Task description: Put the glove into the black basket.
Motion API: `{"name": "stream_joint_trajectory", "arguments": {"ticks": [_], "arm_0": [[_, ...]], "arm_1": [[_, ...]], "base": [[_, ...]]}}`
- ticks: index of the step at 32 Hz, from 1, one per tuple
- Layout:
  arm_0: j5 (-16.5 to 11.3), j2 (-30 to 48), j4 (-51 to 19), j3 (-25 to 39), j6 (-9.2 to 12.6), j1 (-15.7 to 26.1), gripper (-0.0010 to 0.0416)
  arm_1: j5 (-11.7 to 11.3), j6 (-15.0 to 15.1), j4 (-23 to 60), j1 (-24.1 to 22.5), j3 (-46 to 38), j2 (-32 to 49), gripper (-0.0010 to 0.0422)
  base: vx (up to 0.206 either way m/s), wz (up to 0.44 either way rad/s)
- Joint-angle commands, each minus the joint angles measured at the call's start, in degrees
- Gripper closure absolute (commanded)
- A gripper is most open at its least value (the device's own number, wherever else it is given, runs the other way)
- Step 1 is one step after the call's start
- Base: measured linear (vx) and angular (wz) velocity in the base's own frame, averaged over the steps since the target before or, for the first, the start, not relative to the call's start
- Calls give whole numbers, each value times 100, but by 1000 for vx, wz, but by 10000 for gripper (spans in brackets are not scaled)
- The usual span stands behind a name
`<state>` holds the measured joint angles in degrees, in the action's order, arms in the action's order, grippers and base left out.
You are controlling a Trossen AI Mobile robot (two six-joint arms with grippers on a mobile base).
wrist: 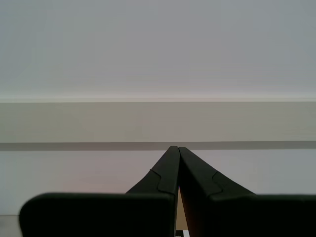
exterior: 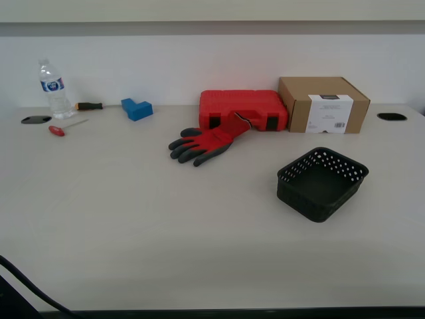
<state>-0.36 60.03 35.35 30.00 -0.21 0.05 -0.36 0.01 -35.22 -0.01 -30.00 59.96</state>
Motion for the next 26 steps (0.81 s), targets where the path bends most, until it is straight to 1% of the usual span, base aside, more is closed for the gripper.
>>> {"name": "stream_joint_trajectory", "arguments": {"ticks": [1, 26], "arm_0": [[2, 0, 15, 4, 7, 0, 405], [2, 2, 15, 4, 7, 0, 405]], "arm_1": [[-7, 2, -20, -2, 0, 2, 412], [-7, 2, -20, -2, 0, 2, 412]], "base": [[0, 0], [0, 0]]}}
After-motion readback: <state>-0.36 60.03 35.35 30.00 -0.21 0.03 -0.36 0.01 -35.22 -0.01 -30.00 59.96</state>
